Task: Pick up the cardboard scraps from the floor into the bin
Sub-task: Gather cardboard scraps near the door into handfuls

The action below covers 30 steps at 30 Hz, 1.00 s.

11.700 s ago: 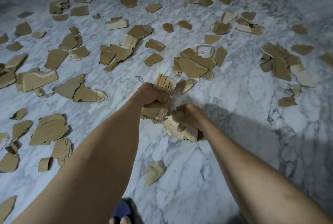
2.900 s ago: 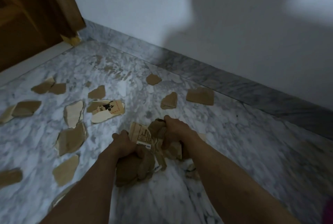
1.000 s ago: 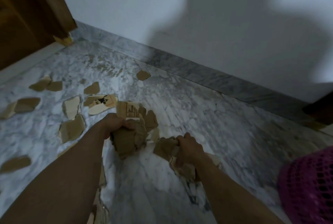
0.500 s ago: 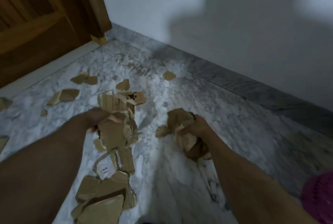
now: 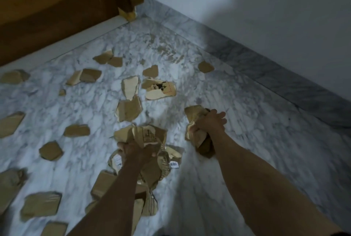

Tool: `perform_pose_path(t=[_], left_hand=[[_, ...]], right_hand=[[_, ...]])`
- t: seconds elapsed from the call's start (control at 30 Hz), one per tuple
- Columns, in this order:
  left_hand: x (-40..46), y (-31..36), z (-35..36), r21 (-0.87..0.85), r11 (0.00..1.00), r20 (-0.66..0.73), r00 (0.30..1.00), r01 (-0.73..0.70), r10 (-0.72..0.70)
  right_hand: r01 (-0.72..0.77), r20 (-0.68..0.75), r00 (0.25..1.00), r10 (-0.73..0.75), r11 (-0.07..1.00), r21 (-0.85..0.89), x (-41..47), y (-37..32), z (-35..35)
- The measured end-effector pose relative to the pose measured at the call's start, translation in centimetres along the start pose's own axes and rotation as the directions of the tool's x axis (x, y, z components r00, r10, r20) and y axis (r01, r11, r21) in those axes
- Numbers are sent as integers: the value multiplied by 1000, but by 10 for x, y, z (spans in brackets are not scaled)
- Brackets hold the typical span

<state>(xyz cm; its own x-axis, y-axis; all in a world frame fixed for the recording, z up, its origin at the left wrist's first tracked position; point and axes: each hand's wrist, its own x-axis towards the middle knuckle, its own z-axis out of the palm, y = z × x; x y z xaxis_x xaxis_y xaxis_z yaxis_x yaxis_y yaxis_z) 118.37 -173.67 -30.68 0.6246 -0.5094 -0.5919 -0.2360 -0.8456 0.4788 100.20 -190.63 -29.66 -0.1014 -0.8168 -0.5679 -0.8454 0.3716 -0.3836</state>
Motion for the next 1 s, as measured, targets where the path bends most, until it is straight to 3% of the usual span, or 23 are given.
perform_pose_path(t=[0.1,0.2,0.33,0.47,0.53,0.63,0.7,0.83,1.0], left_hand=[[5,2,3,24,1000,-13,1000,-13,13],[9,3,-2,-30,994,35,994,-103,104],[8,-4,-30,-351,931,218,959,-96,181],[8,-22,-57,-672,741,169,976,14,135],[3,-24,-59,-761,646,139,987,57,76],[-9,-12,-51,-833,551,82,995,41,50],[-20,2,-39,-856,516,55,997,19,54],[-35,16,-22,-848,528,84,995,49,44],[-22,-7,-47,-804,585,120,993,109,-21]], right_hand=[[90,-40,995,-88,995,50,0,2,2],[90,-54,995,-83,985,145,-2,8,2],[2,23,1000,-12,918,397,-1,16,-13],[-23,148,984,-101,749,662,-14,8,-30],[112,57,982,-182,794,598,-34,-5,-25],[257,-131,964,-230,934,247,-65,-22,9],[285,-207,941,-268,957,56,-85,-31,37],[265,-165,955,-248,960,90,-108,-45,65],[400,-80,916,-392,894,203,-86,-38,42]])
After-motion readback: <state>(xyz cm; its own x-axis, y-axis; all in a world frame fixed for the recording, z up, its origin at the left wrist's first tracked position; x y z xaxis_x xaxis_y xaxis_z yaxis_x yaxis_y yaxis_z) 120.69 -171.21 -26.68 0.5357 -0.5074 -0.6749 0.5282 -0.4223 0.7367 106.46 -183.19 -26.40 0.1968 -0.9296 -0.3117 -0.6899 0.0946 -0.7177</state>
